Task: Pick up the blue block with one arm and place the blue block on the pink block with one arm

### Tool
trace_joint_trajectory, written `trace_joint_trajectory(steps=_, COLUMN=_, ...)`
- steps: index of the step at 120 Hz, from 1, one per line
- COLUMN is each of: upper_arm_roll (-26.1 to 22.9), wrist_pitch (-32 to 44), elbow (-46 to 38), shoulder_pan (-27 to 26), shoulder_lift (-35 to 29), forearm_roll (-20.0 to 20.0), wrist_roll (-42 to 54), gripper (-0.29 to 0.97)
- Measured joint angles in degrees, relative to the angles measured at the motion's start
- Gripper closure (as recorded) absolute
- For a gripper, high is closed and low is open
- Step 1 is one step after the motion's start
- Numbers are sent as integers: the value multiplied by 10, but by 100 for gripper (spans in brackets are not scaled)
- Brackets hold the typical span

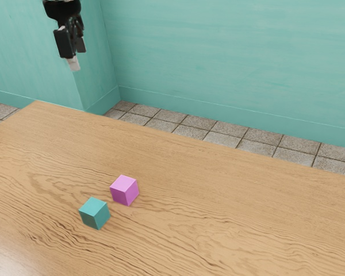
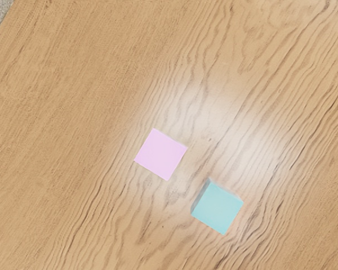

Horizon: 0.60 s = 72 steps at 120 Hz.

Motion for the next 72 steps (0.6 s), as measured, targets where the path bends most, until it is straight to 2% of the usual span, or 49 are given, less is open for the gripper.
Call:
trace_joint_trajectory(steps=17, upper_arm_roll=-6, wrist_pitch=-4, elbow=-2, shoulder_pan=-35, shoulder_lift=5, forearm_roll=-3, wrist_roll=-1, gripper=0)
trace_joint_trajectory(steps=24, upper_arm_roll=-3, wrist_pitch=-5, elbow=-24, shoulder_pan=-46, shoulder_lift=-12, forearm_roll=-2, wrist_roll=4, gripper=0)
trace_joint_trajectory(steps=32, upper_arm_roll=8, wrist_pitch=-5, elbow=-102, shoulder_pan=-51, shoulder_lift=-70, forearm_roll=0, wrist_roll=9, gripper=0)
trace_joint_trajectory(steps=40, upper_arm_roll=54, wrist_pitch=17, elbow=-235, shoulder_pan=-76, shoulder_lift=-150, forearm_roll=10, wrist_roll=19, gripper=0)
trace_joint_trajectory(steps=46, upper_arm_roll=68, wrist_pitch=38, elbow=-291, shoulder_pan=-85, shoulder_lift=-173, forearm_roll=15, wrist_roll=29, gripper=0)
trace_joint_trajectory(steps=61, upper_arm_roll=63, wrist_pitch=62, elbow=-343, shoulder_pan=-85, shoulder_lift=-188, forearm_roll=13, wrist_roll=45, gripper=0)
trace_joint_trajectory(steps=72, upper_arm_roll=59, wrist_pitch=114, elbow=-484, shoulder_pan=-84, shoulder_lift=-261, forearm_roll=10, wrist_roll=69, gripper=0)
